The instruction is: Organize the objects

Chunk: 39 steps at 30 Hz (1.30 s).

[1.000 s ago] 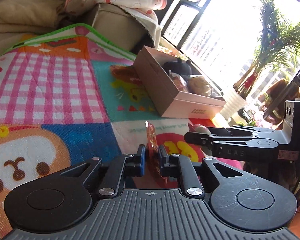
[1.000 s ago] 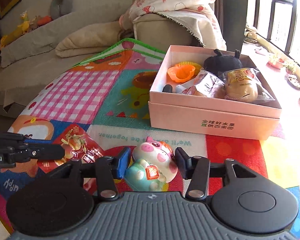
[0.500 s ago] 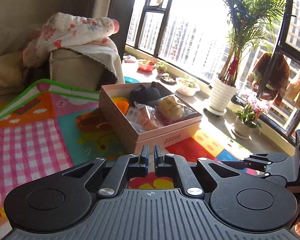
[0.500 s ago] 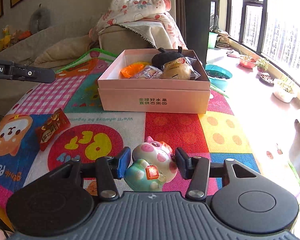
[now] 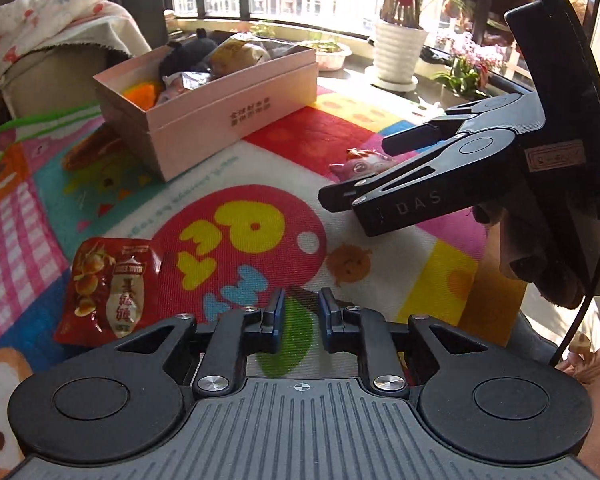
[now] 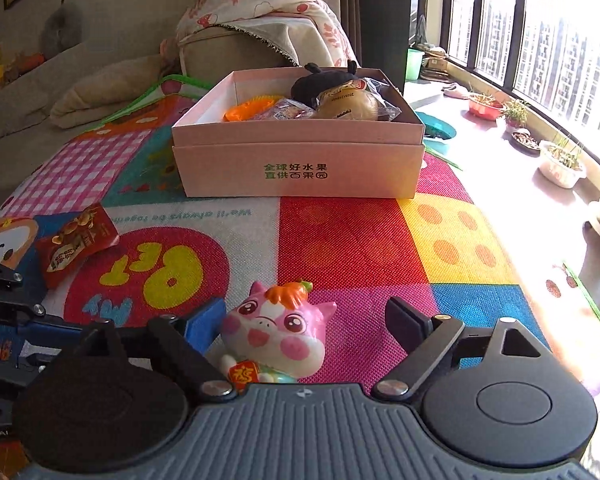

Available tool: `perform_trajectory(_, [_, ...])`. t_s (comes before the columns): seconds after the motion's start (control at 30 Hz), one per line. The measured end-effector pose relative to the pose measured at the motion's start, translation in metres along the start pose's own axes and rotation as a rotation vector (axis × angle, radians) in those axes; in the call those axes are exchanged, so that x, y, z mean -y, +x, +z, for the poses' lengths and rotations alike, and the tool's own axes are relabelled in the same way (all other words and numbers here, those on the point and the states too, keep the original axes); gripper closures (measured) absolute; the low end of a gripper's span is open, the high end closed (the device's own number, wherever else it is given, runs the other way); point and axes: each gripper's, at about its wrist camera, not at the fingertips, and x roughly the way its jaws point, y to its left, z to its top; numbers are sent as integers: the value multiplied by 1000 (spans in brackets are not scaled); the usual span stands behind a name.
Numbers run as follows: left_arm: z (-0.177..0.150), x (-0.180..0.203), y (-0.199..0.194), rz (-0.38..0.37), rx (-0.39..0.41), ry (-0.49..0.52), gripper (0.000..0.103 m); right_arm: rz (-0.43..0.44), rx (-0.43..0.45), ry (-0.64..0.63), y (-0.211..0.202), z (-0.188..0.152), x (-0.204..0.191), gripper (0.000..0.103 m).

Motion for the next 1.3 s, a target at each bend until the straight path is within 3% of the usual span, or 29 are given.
perform_trajectory(0.03, [2, 1, 2, -19, -6, -1, 71, -3, -4, 10, 1, -1, 2, 15])
perform_trajectory(0.1, [3, 4, 4, -94, -16, -13, 34, -2, -2, 22, 2, -2, 4, 10])
perform_trajectory(0.17, [1, 11, 6, -109, -16, 29, 23, 3, -3, 17, 3, -2, 3, 6])
perform_trajectory(0.23, [-1, 17, 6, -91, -8, 59, 22, 3, -5, 12, 5, -2, 2, 4])
perform_trajectory(0.33, [0, 3, -6, -66, 36, 8, 30, 2, -5, 2, 5, -3, 0, 3])
perform_trajectory(0.43, [3, -19, -26, 110, 116, -16, 30, 2, -5, -5, 5, -4, 0, 2])
perform_trajectory(0.53, [4, -47, -30, 327, 111, -27, 30, -5, -4, -8, 7, -4, -3, 0])
perform_trajectory(0.6, [2, -61, -29, 381, 107, -49, 30, -11, -2, -13, 8, -5, -4, 0])
perform_trajectory(0.87, [-3, -85, -15, 269, 98, -148, 29, -10, -9, -24, 8, -4, -5, 0])
perform_trajectory(1.0, [-6, -91, -9, 267, 117, -167, 24, -11, -8, -26, 8, -4, -5, 0])
perform_trajectory(1.3, [-10, -95, -12, 241, 125, -241, 25, 3, -8, -65, 3, -8, -10, 0])
